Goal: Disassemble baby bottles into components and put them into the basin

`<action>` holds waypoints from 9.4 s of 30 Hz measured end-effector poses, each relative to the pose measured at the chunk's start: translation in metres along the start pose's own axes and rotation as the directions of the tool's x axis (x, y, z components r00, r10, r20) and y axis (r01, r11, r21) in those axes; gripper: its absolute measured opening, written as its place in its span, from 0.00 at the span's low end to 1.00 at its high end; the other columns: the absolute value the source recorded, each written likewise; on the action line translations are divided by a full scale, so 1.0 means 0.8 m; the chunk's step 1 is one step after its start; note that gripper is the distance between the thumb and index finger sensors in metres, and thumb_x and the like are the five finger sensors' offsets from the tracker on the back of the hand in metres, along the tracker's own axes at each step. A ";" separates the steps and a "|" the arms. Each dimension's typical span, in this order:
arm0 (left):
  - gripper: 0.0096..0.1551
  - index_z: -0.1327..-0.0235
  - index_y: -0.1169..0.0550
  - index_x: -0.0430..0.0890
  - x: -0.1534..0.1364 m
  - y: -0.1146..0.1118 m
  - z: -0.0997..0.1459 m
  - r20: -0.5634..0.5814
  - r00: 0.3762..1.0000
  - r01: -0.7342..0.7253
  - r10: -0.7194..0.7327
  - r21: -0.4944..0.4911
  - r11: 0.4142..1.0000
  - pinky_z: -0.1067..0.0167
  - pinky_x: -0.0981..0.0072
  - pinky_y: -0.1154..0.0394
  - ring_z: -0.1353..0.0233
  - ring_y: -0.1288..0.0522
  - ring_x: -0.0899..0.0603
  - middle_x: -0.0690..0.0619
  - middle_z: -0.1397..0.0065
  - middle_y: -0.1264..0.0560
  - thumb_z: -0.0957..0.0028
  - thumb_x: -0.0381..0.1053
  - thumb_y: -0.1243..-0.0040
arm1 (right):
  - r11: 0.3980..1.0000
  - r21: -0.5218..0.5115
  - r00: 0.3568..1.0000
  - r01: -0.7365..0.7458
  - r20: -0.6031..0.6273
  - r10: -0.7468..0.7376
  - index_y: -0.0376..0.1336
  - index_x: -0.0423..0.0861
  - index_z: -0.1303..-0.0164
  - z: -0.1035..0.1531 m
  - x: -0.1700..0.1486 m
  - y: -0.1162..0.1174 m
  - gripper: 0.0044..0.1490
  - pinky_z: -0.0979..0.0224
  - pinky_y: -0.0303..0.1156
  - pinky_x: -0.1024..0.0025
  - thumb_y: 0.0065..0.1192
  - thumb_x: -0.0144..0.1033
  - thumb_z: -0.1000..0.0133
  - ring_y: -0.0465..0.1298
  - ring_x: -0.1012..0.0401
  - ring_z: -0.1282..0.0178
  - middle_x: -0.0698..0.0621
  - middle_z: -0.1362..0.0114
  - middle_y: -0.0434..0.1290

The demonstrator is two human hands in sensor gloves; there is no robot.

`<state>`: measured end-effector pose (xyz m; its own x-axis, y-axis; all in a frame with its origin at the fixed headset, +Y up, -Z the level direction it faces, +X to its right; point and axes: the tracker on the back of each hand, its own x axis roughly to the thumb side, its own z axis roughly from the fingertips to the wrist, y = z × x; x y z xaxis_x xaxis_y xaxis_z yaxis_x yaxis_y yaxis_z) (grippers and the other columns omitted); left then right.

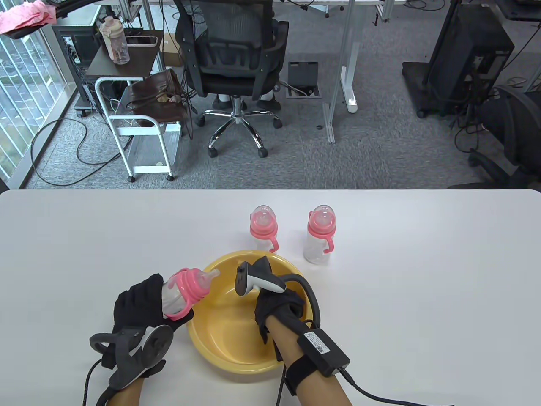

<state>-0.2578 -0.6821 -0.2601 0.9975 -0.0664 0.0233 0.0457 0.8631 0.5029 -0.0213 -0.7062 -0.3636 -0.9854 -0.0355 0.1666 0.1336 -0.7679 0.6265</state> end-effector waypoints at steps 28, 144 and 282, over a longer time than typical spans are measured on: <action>0.61 0.26 0.34 0.43 0.059 0.034 0.018 0.276 0.960 0.008 -0.039 0.115 0.993 0.31 0.41 0.27 0.31 0.20 0.40 0.45 0.30 0.25 0.67 0.81 0.49 | 0.631 -0.235 0.547 0.739 0.756 -0.360 0.54 0.37 0.16 0.138 -0.040 -0.002 0.46 0.37 0.75 0.41 0.56 0.54 0.37 0.77 0.34 0.36 0.28 0.23 0.64; 0.61 0.26 0.33 0.40 -0.009 0.004 0.003 -0.046 0.998 -0.048 0.049 0.021 0.999 0.32 0.40 0.27 0.32 0.20 0.38 0.42 0.31 0.24 0.64 0.80 0.49 | 0.776 -0.434 0.870 0.458 0.397 -0.291 0.52 0.33 0.17 0.106 0.015 -0.039 0.52 0.40 0.76 0.46 0.63 0.54 0.41 0.79 0.40 0.42 0.26 0.27 0.65; 0.62 0.25 0.35 0.39 -0.010 0.009 0.005 0.019 0.993 -0.120 0.119 0.045 0.992 0.31 0.39 0.28 0.32 0.20 0.38 0.42 0.30 0.25 0.65 0.79 0.49 | 0.860 -0.406 0.912 0.309 0.383 -0.147 0.52 0.37 0.14 0.096 0.010 -0.017 0.50 0.28 0.62 0.26 0.61 0.54 0.39 0.71 0.28 0.30 0.23 0.25 0.64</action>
<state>-0.2657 -0.6774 -0.2528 0.9947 0.0273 0.0994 -0.0766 0.8412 0.5352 -0.0226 -0.6468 -0.3121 -0.8779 0.3256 0.3512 -0.2328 -0.9310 0.2812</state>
